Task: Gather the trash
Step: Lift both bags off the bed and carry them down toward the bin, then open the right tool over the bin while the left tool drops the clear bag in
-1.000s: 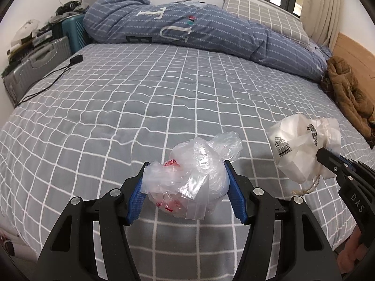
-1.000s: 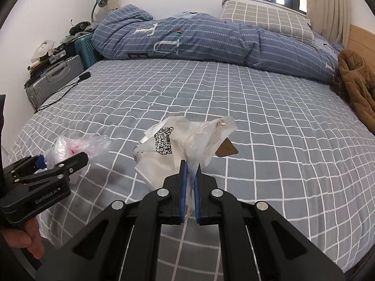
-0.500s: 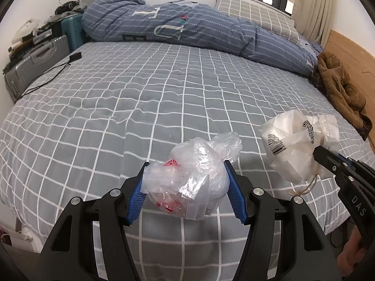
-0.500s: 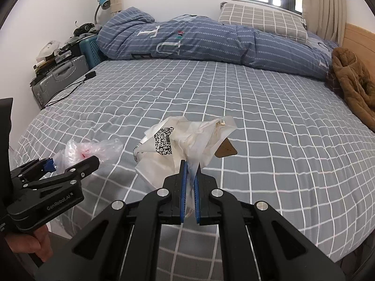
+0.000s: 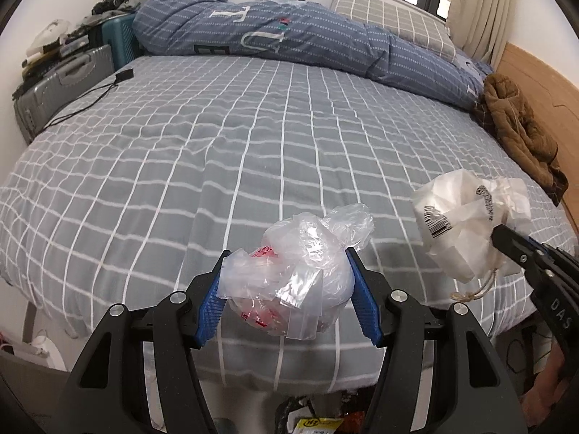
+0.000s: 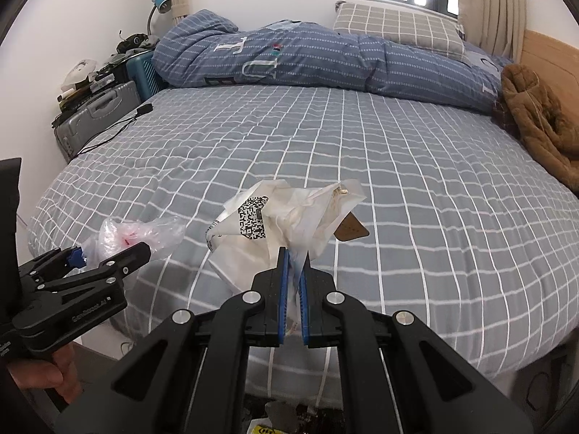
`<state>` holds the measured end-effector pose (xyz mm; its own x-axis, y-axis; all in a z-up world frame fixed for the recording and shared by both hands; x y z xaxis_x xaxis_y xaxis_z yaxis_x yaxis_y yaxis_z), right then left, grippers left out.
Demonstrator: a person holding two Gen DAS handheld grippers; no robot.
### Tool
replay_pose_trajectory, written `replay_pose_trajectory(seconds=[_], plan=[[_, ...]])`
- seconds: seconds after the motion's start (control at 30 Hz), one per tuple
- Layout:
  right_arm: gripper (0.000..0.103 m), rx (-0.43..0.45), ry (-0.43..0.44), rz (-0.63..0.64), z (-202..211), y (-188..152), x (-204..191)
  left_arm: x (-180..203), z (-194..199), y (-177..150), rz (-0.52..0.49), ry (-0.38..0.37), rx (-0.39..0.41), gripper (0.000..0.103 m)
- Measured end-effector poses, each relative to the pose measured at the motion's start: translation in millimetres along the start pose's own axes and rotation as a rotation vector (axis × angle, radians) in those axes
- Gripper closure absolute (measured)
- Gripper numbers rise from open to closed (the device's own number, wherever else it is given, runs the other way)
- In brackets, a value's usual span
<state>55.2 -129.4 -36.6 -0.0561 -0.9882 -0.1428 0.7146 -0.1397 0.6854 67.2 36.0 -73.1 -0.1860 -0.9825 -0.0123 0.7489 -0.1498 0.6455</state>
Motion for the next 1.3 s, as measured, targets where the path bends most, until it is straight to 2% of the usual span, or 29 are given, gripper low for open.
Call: replay_pose_trajectory(seconds=[0.8,1.1,1.3], plan=[[0.098,-0.078,-0.014,-0.023,62,-92,21,30,55,-87,-0.014,-0.012,-0.054,0.043],[0.098,-0.137,-0.042,-0.032,73,-133,33,44,61,-122,-0.02,-0.031,-0.114,0.043],[0.098,-0.191,-0.069,-0.031,66,-159,45,51,52,-143,-0.031,-0.034,-0.161,0.043]])
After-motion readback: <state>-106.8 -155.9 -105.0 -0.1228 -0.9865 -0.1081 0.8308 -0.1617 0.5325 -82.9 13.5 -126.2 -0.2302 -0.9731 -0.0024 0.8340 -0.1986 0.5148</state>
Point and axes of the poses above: each gripper's, at about its wrist camera, not at the fingertips, and z roughly against the way its jaws point, x to its right, y to its top, the point moved 3 cm from there along -z, roughly the way its jaws point, and after that the axes turned 11 degrees about -z, right-handed, at the moved point
